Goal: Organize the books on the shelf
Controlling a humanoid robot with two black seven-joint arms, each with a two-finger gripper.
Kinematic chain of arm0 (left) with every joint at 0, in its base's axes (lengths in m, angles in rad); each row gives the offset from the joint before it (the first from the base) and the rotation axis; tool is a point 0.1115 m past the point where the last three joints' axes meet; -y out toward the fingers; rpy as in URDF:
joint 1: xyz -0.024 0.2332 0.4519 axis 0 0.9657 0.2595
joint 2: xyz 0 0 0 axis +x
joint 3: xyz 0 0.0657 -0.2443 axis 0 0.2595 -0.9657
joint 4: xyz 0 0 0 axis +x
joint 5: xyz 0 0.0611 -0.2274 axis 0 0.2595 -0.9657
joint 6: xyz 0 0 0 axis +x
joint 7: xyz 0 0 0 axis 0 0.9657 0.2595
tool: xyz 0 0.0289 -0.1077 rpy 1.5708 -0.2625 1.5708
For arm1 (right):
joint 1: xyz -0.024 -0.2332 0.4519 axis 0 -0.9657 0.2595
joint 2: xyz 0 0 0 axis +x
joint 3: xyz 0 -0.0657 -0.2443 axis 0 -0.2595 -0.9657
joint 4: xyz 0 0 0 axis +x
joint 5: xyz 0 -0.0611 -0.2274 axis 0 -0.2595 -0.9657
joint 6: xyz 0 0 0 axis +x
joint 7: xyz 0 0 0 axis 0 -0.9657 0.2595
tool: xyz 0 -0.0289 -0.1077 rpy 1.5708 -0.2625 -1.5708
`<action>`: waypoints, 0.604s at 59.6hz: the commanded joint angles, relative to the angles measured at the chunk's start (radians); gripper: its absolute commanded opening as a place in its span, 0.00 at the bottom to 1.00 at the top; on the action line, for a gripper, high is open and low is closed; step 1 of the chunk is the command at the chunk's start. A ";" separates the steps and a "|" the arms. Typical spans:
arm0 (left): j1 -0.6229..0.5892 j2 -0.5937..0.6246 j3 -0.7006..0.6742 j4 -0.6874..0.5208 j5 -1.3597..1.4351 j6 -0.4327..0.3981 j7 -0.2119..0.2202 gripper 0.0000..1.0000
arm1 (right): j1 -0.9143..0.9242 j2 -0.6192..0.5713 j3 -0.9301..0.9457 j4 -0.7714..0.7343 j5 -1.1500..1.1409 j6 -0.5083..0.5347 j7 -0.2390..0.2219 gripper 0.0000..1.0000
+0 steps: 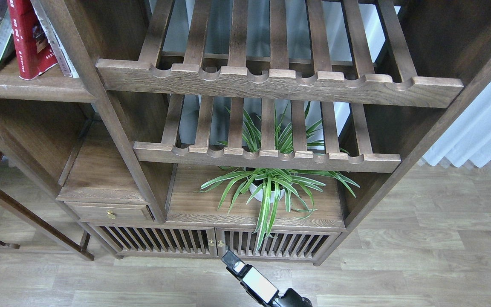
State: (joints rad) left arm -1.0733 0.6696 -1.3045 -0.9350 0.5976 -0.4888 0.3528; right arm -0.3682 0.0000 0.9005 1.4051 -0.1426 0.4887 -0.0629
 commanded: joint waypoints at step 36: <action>0.562 0.050 -0.410 -0.312 -0.168 0.000 -0.006 0.62 | 0.025 0.000 0.009 -0.002 0.000 0.000 0.002 1.00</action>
State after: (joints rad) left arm -0.6095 0.7250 -1.6710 -1.1980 0.4643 -0.4886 0.3511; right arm -0.3512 0.0000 0.9030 1.4035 -0.1429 0.4887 -0.0602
